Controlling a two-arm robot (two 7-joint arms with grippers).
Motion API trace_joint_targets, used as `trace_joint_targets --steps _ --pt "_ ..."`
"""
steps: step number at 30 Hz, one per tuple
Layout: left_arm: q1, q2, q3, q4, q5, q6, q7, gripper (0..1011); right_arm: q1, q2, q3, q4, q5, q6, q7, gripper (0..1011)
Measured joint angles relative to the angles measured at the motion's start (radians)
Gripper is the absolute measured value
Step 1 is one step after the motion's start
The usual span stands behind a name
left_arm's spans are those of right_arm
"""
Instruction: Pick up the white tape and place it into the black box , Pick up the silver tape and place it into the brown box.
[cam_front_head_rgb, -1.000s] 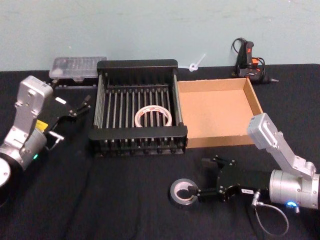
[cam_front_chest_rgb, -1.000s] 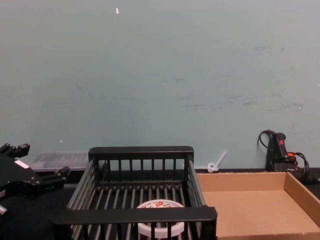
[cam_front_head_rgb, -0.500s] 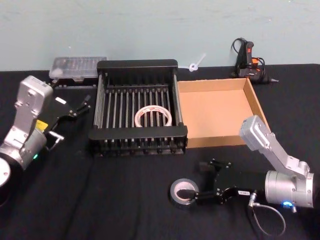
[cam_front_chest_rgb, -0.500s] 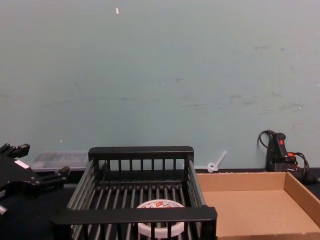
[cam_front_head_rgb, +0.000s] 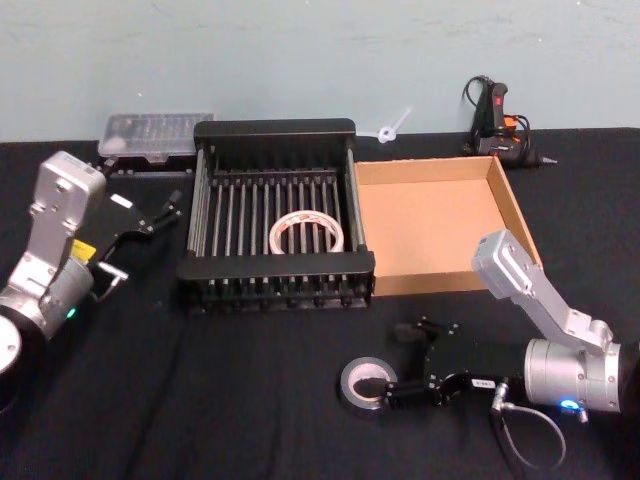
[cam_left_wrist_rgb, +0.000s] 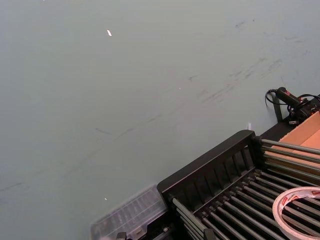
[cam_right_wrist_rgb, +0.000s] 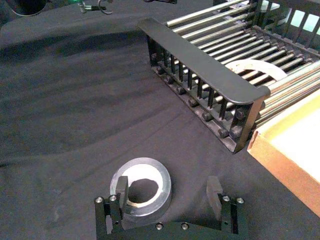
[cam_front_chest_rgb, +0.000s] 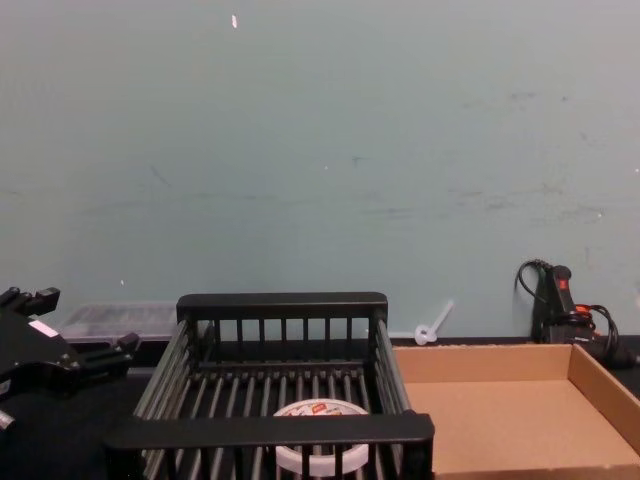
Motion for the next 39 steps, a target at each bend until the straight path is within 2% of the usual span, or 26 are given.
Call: trace_joint_targets --steps 24,39 --pt "0.000 0.000 0.000 0.000 0.000 0.000 0.000 1001 0.043 -0.032 -0.028 0.050 -0.019 0.016 0.006 1002" --pt "0.000 0.000 0.000 0.000 0.000 0.000 0.000 1001 0.049 -0.039 -0.034 0.058 -0.026 0.027 0.002 1002"
